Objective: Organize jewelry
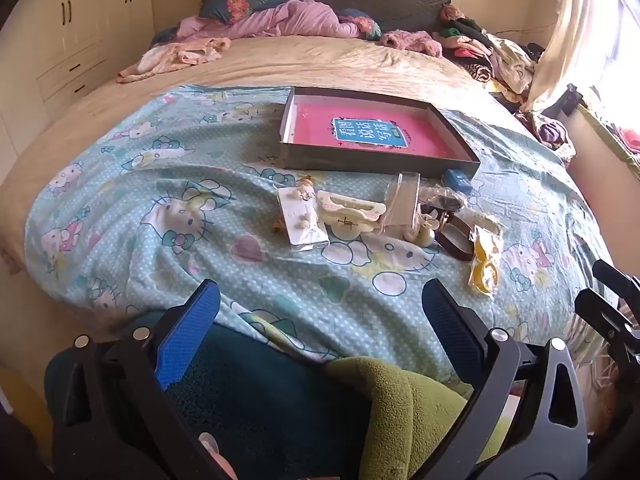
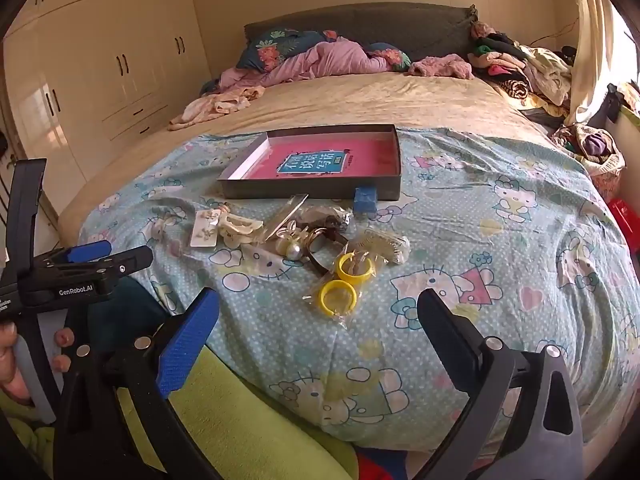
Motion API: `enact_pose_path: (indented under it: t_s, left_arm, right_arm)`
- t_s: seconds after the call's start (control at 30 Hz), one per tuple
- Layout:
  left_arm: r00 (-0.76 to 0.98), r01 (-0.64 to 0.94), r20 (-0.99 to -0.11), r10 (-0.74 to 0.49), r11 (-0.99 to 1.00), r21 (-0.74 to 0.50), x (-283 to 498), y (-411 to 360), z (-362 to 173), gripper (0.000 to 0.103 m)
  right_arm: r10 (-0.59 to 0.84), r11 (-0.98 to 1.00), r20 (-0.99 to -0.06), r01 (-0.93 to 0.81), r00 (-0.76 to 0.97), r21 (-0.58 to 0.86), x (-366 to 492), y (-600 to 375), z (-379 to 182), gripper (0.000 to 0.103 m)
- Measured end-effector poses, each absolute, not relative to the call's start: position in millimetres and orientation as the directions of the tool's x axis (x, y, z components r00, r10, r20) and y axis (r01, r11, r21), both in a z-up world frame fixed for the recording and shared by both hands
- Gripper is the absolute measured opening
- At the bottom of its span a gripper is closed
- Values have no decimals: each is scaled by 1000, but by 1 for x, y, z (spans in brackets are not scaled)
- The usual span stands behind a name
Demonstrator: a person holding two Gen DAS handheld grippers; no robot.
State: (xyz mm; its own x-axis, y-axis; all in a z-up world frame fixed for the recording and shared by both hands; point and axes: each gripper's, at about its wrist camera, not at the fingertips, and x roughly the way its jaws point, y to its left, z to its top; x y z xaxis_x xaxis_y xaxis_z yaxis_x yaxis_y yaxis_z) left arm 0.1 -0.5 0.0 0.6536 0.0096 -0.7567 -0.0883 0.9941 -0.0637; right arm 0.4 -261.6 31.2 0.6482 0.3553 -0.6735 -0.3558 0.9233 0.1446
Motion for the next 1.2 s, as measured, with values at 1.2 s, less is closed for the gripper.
enact_pose_path:
  t_s: [1.2]
  left_arm:
    - [673,-66,-740,-1,996,-62,-4,-5,5,94]
  right_arm:
    - [358,921,-679,-362,641,145,0,-257,30,99]
